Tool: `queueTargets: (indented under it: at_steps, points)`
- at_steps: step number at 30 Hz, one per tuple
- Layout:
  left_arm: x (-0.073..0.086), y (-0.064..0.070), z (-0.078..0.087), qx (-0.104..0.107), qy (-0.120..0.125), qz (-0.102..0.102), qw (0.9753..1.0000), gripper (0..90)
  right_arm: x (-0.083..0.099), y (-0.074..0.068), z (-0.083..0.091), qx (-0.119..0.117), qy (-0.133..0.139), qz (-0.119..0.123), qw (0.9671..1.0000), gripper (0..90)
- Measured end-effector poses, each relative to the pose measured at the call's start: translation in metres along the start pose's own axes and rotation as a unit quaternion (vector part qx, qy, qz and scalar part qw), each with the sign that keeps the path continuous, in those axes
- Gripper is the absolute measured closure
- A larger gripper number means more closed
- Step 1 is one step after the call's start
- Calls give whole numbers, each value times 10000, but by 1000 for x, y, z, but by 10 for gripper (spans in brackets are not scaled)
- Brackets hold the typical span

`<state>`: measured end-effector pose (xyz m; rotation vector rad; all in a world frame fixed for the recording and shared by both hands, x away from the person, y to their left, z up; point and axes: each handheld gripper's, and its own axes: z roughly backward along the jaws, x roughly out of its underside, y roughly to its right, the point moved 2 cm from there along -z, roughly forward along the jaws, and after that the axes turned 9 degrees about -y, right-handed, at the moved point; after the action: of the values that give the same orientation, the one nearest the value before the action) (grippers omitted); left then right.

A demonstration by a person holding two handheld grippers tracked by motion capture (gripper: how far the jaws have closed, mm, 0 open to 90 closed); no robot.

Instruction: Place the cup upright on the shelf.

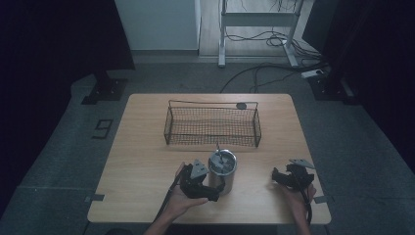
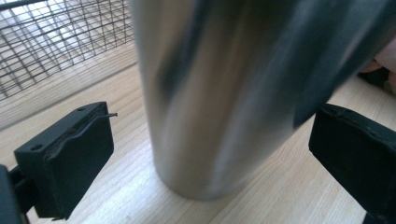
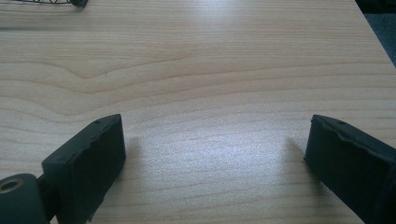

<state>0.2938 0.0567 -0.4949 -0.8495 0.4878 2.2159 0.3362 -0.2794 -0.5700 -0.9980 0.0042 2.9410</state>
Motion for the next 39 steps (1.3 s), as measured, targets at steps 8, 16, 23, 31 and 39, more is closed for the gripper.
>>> queueTargets:
  at_steps: [8,16,23,31,39]
  points:
    - [-15,5,-12,72,59,-39,9999,2,0,0,0,2,5,-6,10000,53]
    - [-25,6,-25,54,65,-41,10000,3,0,0,0,4,6,-14,10000,54]
    - [-28,7,-30,6,193,-115,9997,0,0,0,0,6,7,-15,10000,55]
    - [-27,7,-29,-8,206,-291,9994,30,0,0,0,16,8,-28,10000,56]
    - [-26,7,-26,87,128,-465,9988,34,0,0,0,18,10,-25,10000,56]
